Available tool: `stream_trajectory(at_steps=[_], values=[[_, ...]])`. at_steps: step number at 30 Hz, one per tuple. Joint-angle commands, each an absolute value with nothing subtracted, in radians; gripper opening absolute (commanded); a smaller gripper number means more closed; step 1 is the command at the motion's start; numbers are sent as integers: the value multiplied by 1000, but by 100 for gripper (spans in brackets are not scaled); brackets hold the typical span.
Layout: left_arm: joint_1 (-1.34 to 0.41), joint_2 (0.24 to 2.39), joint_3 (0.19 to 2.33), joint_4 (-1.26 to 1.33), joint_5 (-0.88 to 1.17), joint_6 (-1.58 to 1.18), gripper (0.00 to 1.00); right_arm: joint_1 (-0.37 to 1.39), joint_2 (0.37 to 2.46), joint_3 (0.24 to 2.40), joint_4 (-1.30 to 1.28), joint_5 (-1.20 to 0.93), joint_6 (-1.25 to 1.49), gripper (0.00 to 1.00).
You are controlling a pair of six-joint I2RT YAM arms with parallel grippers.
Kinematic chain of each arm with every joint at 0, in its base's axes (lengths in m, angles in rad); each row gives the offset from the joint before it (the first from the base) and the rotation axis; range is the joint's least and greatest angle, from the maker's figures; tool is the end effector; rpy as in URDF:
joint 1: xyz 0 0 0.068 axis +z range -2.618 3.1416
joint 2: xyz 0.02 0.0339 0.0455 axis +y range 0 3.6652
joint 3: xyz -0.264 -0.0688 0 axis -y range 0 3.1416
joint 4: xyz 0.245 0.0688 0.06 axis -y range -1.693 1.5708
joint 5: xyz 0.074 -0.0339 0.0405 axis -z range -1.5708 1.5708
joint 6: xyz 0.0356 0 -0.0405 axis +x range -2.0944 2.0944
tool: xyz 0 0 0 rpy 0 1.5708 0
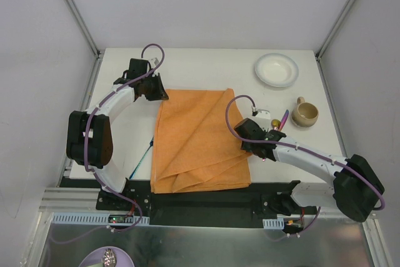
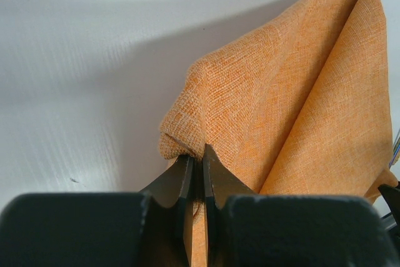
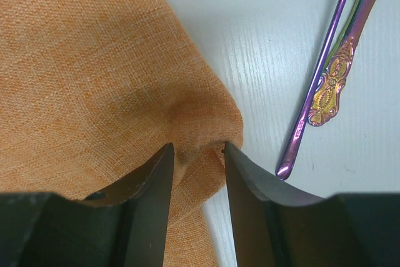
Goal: Set the dinner table for one person
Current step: Flatten out the napkin at the center of the board.
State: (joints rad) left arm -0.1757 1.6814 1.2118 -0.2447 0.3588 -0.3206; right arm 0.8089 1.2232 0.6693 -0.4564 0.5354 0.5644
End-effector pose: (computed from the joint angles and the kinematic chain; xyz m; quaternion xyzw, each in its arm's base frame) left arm 0.3679 -0.0780 0.2482 0.0091 0.8981 -0.2577 0.3562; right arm 0.1689 0.1507 0.1953 -0.0404 0.9288 -0.0275 0.3674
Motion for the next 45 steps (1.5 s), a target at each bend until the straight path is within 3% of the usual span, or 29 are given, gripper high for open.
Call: stream_trajectory(at_steps=[1,8,20,29,38,45], values=[[-176,1666,1216,-253,382,-295,0,815,1232,698,-439,549,565,40],[-176,1664,1215,-253,379,-296,0,815,1243,693,-436,538,564,32],[-176,1672,1213,-253,382,-298,0,815,1241,689,-436,543,561,2],[-176,1667,1213,-253,373,-295,0,822,1190,715,-498,584,558,1],[-101,1537,1224,-261,333,-313,0,830,1006,903,-788,797,506,1],[-71,1476,1270,-302,298,-295,0,801,963,1051,-841,888,396,1]])
